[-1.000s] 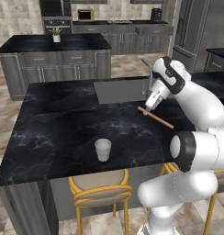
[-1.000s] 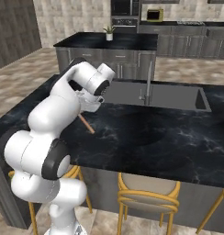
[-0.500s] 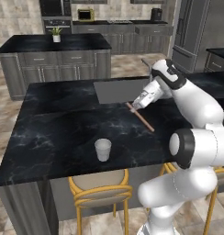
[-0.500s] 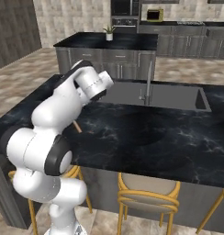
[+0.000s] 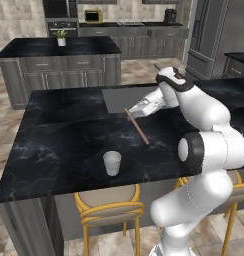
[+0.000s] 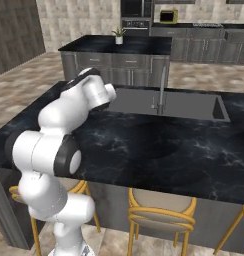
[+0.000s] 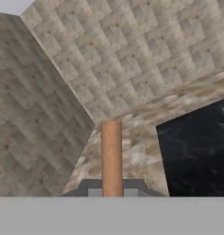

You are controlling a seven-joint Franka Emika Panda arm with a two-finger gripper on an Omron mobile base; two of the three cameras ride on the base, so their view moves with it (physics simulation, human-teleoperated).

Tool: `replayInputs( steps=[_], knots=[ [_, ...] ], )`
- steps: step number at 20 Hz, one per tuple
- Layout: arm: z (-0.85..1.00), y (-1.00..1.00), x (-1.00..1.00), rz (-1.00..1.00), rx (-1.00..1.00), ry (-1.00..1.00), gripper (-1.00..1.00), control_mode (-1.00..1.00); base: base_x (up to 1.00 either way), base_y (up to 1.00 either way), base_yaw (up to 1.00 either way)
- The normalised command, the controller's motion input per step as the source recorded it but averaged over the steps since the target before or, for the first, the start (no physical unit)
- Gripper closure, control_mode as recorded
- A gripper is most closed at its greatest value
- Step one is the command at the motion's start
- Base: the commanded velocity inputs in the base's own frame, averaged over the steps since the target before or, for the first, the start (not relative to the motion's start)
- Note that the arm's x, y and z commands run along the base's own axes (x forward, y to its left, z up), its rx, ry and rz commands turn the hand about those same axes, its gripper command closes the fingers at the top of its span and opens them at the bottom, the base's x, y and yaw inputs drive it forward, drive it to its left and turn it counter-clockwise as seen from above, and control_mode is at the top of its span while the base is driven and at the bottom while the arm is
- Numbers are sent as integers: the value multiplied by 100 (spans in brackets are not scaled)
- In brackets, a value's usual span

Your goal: Take a straw from the drawer in front and place it inside the glass cup on the dining counter.

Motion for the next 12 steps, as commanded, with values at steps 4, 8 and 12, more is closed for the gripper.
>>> replayInputs(
  steps=[4,8,12],
  knots=[
    [13,50,0,8,13,0,100,-100,0,0,0],
    [3,15,0,6,18,0,100,-100,0,0,0],
    [0,0,0,6,20,0,100,-100,0,0,0]
  ],
)
